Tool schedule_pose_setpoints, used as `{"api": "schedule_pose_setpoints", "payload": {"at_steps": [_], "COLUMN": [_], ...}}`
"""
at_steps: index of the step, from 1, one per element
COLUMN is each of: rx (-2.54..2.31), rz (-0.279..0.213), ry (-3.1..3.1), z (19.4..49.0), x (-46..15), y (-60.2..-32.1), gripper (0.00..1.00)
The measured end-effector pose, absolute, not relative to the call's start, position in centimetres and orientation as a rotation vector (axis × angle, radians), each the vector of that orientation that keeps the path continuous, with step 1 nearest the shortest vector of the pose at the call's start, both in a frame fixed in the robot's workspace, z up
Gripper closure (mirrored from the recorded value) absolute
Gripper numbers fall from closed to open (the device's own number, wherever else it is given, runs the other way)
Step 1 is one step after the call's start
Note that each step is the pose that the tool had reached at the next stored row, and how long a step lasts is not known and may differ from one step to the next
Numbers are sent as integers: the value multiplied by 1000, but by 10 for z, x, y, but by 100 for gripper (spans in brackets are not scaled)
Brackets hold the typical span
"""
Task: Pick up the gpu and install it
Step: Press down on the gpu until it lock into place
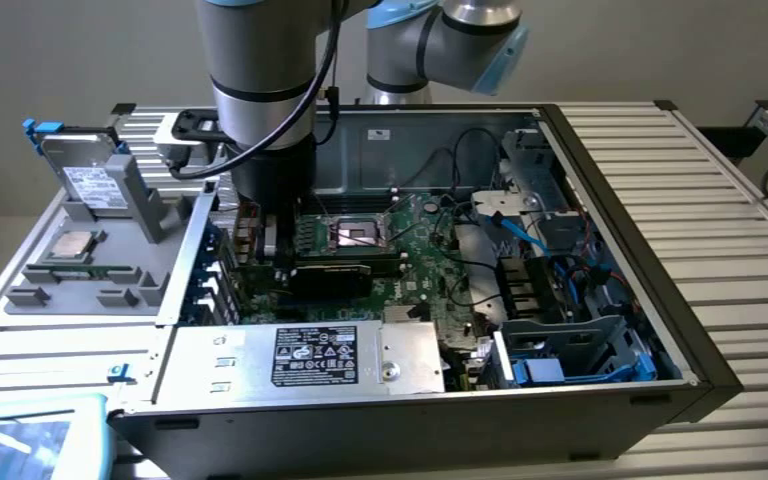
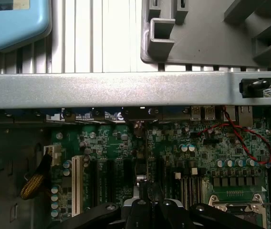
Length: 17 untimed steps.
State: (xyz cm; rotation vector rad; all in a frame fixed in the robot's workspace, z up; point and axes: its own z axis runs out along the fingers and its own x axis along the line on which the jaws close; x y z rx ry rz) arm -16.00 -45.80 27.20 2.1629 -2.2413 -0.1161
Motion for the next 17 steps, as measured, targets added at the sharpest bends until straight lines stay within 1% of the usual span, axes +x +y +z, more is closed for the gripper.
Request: {"api": "schedule_pose_setpoints", "payload": {"at_steps": [17], "rx": [2163], "rz": [-116], "ry": [-2241], "z": [270], "x": [-160], "y": [-458], "gripper": [88]}}
